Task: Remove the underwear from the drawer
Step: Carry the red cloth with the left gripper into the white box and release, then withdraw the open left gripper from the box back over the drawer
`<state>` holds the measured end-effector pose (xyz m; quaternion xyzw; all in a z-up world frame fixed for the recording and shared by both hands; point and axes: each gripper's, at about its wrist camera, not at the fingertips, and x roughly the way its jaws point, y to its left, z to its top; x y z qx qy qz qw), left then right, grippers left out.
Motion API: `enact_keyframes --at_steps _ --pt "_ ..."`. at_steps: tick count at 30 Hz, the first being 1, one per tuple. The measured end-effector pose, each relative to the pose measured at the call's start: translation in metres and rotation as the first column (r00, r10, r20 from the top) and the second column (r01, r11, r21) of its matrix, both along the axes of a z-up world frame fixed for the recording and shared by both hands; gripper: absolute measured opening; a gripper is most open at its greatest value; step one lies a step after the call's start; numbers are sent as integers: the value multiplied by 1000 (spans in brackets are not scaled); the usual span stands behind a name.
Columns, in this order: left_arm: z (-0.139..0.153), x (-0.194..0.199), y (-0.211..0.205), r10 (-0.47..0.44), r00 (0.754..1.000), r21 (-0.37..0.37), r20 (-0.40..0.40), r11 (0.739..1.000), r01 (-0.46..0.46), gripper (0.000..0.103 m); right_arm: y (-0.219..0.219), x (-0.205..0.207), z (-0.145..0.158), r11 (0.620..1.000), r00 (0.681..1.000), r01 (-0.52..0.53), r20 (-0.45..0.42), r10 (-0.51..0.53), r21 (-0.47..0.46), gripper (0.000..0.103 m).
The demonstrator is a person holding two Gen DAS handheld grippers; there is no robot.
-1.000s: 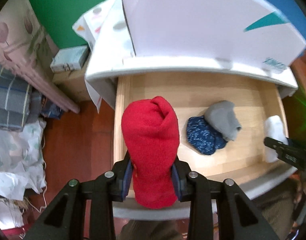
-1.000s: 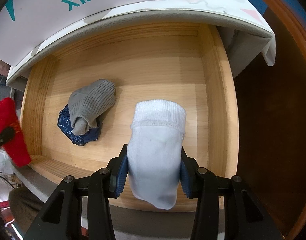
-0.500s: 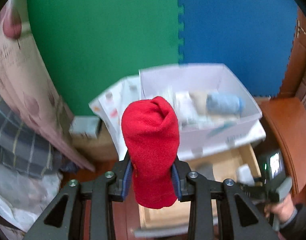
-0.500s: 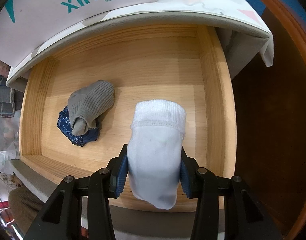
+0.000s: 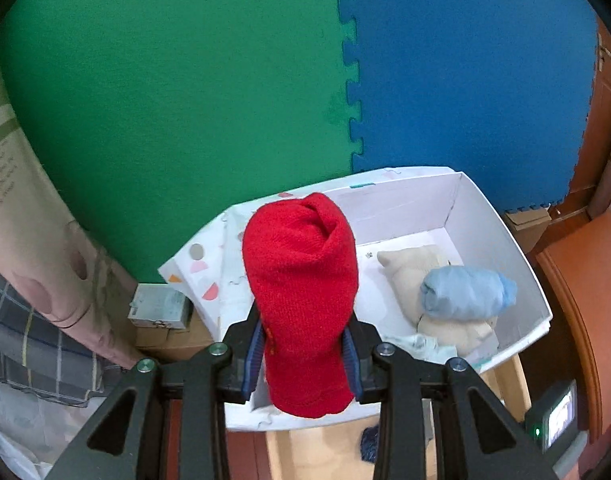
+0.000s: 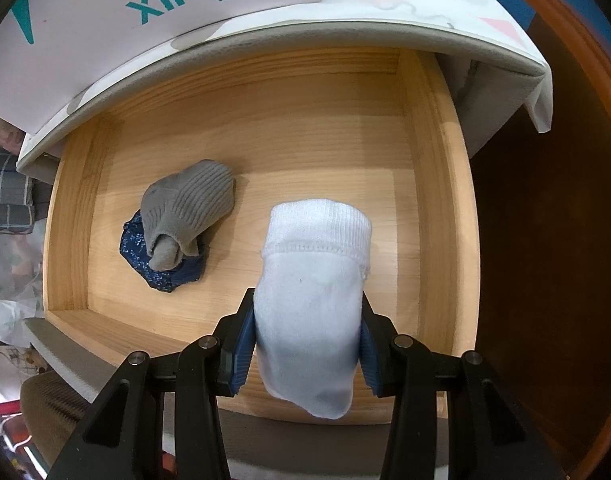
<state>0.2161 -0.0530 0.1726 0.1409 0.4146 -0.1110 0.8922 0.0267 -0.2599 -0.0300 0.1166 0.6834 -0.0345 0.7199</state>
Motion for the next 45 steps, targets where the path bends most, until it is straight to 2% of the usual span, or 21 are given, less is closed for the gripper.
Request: enact_keyframes --at_steps 3,7,14,22,28,35,40,45 --pt "-15 7 -12 -15 1000 8 -17 1000 15 34 0 1 0 1000 1000 -1 -1 1 7 42" --pt "-38 11 -30 -40 999 63 -30 997 42 34 0 0 1 1000 1000 -7 0 7 7 42" --pt "-52 11 -43 -43 999 106 -21 993 45 40 0 1 2 1000 1000 -7 -3 7 3 42" --pt "-45 8 -42 -34 999 98 -29 995 36 42 2 2 1 1000 1000 -11 -7 11 0 42" --pt "-27 2 -37 -28 1000 82 13 996 27 42 2 2 0 1000 1000 -9 -11 9 -1 42" --pt "-12 -6 -26 -26 999 59 22 998 25 42 3 1 0 1000 1000 -11 -9 11 -12 42" --pt "-16 -20 -8 -18 1000 46 -1 999 18 42 3 2 0 1000 1000 -17 -10 16 -22 42" --pt "-32 -43 17 6 999 24 -31 1000 -5 42 4 2 1 999 1000 -20 -10 20 -33 42"
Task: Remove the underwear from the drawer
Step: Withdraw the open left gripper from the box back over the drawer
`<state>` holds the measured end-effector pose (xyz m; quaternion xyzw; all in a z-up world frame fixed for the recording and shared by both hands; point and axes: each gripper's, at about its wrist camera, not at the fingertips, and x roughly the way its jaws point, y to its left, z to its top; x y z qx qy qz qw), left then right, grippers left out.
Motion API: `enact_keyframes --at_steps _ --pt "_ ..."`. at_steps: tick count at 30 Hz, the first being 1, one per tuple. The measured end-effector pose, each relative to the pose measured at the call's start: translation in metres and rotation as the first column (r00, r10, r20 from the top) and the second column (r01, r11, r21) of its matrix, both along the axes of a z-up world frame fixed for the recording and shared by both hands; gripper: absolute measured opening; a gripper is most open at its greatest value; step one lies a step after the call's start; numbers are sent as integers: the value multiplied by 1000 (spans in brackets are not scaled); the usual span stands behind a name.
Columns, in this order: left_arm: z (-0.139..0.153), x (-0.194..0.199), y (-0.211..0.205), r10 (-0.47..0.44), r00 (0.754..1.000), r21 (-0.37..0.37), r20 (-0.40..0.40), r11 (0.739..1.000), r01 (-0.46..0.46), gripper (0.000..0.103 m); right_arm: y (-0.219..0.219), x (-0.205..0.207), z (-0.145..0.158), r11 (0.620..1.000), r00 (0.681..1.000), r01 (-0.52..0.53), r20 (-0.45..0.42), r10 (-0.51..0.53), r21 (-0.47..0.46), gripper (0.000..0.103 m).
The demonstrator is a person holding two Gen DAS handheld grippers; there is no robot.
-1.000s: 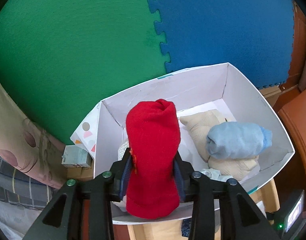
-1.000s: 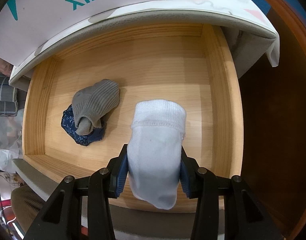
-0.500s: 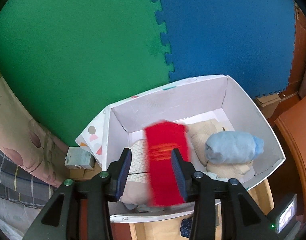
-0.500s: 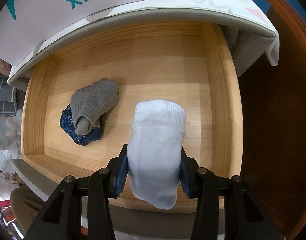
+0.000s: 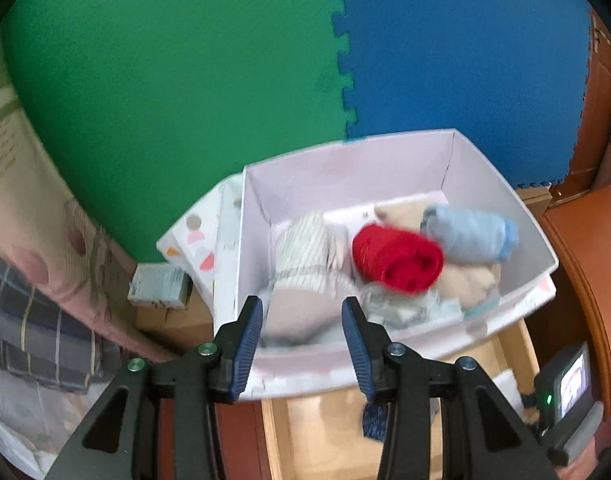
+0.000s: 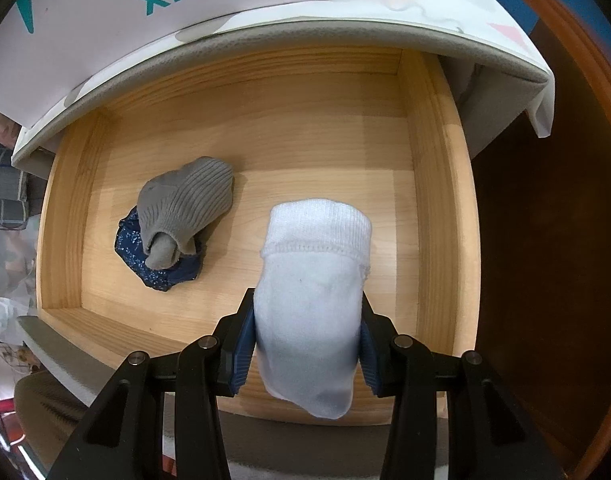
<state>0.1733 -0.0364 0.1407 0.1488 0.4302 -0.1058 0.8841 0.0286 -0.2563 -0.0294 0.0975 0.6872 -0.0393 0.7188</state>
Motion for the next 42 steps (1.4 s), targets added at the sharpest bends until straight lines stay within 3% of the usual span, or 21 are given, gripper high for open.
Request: enact_keyframes --at_steps 10,16,22,32,42 --pt "-68 -57 44 115 993 20 -31 993 -114 42 2 0 1 1000 1000 1 7 -1 -16 42" --pt "-119 -80 48 142 984 51 -108 989 -137 42 3 0 2 1000 1000 -6 7 6 -28 42" --pt "-150 -92 46 154 979 78 -134 986 -144 42 3 1 1 999 1000 -2 6 2 -32 42" --pt "-162 -91 58 190 968 15 -162 982 -190 42 3 0 1 1000 1000 9 7 -8 -27 42" --pt "-162 -90 78 273 945 -36 -181 958 -284 42 2 -2 3 999 1000 9 22 -8 -40 42"
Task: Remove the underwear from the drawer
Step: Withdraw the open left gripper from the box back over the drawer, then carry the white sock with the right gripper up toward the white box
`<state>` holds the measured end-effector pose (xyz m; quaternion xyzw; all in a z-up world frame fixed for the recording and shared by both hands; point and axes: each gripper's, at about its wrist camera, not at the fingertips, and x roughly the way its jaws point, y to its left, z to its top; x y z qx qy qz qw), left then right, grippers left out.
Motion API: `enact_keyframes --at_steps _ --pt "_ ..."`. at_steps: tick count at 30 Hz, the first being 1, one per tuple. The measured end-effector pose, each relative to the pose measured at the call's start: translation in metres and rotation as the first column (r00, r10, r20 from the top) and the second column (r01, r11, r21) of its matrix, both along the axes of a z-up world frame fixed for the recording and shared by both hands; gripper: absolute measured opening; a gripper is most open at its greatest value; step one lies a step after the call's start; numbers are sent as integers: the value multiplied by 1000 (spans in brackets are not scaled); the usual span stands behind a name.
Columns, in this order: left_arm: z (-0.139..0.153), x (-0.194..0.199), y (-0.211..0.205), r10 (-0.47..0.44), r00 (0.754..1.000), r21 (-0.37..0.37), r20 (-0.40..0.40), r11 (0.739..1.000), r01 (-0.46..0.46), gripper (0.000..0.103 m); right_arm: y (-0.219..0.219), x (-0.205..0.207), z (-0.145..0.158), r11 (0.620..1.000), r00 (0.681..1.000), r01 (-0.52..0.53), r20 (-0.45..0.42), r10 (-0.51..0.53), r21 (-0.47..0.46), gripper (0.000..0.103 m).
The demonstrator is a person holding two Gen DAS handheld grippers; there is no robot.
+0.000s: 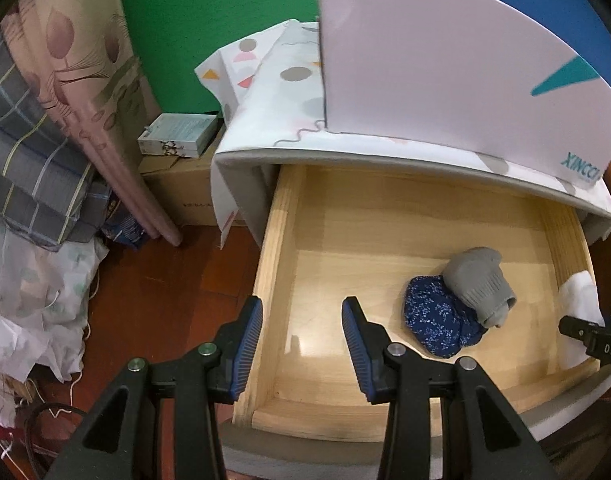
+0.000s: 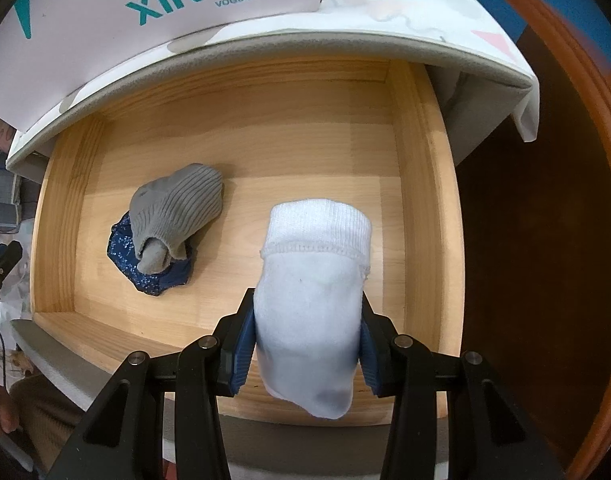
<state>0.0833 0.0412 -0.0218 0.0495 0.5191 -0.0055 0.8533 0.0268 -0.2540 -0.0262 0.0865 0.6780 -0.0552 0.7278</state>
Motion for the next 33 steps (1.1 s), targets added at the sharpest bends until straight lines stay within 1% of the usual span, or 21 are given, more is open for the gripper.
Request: enact_keyframes --at_steps 5,19,25,28,33 --pt "3 -2 -1 -1 1000 11 20 1000 1 42 -2 -1 3 1000 1000 1 14 -1 -3 42" --pt "2 -4 -3 0 1000 35 28 999 -1 42 -7 -3 16 1000 997 -5 71 5 -4 42" --pt "3 -5 -4 0 999 41 38 999 -2 42 -6 -6 28 999 995 -29 91 31 -22 42" --pt "3 -5 -4 3 999 43 34 999 -4 42 -7 -6 34 1000 994 -27 101 28 -14 42" --pt "4 -6 -4 -1 999 41 32 999 -1 42 -9 -3 56 999 989 -35 143 36 -14 42"
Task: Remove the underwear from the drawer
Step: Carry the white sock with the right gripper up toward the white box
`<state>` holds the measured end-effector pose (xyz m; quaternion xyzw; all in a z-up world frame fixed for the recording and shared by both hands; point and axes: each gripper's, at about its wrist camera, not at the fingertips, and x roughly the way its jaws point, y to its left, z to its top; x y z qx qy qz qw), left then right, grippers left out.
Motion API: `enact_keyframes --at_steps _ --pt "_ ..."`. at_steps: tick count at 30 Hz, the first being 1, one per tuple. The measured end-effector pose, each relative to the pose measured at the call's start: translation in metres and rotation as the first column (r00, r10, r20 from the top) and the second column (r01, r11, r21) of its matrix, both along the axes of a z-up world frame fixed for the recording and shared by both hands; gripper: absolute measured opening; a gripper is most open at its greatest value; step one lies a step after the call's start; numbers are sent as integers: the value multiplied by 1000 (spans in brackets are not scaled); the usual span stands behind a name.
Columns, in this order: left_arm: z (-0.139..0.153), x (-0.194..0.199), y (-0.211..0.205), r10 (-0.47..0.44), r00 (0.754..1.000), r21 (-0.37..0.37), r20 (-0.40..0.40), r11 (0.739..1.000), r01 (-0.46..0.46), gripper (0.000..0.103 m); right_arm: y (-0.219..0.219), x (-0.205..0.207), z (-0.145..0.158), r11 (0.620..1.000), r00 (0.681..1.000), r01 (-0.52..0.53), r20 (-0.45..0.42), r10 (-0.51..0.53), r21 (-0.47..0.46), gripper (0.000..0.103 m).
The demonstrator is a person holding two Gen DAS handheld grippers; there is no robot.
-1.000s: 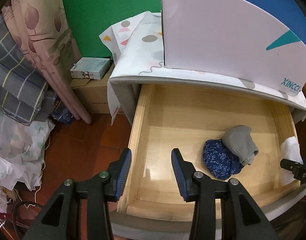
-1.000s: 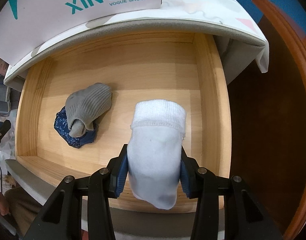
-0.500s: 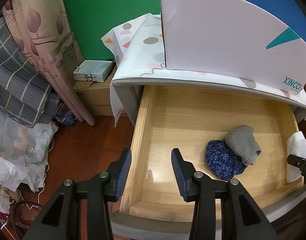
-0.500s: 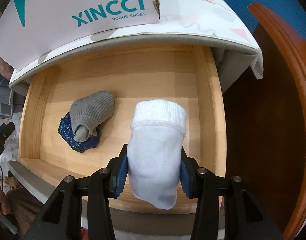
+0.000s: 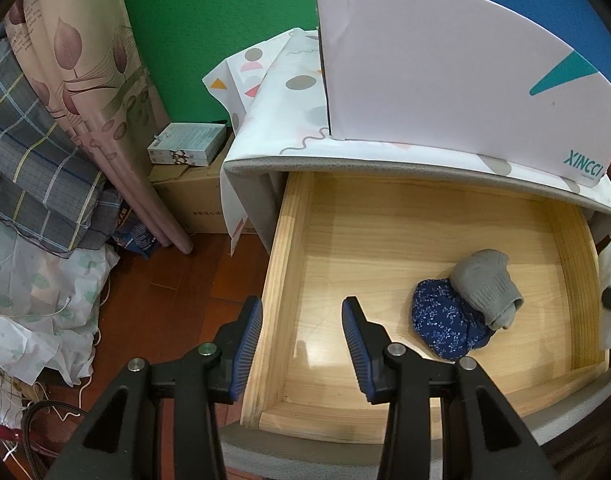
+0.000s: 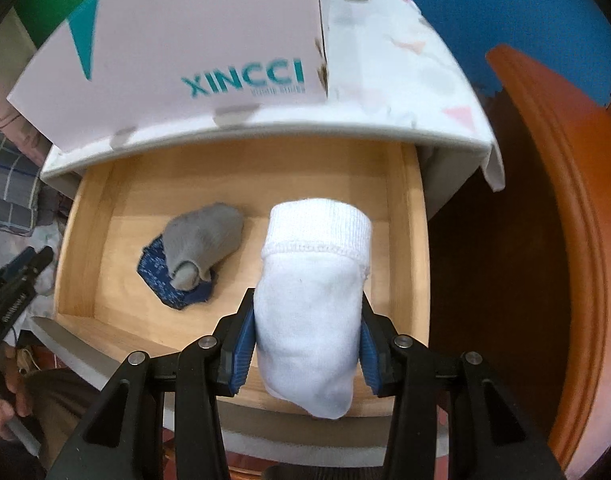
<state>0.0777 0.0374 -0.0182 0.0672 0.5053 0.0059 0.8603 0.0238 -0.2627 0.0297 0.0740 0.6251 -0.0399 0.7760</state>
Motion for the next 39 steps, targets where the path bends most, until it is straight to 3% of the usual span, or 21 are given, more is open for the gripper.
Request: enact_keyframes --at_steps 13,26,33,39 --pt "0 0 0 0 1000 1 2 1000 0 42 -3 18 68 999 994 -32 104 33 -6 42" --pt "0 0 0 1 1000 -2 2 1000 -1 42 6 64 139 997 972 -59 223 67 -43 42" --pt "-1 0 -1 2 1000 -4 3 1000 -2 42 22 94 160 995 964 -90 247 99 -46 42" --pt "-2 0 0 10 1000 -10 0 1000 -10 42 31 125 159 995 964 -99 248 98 -7 42"
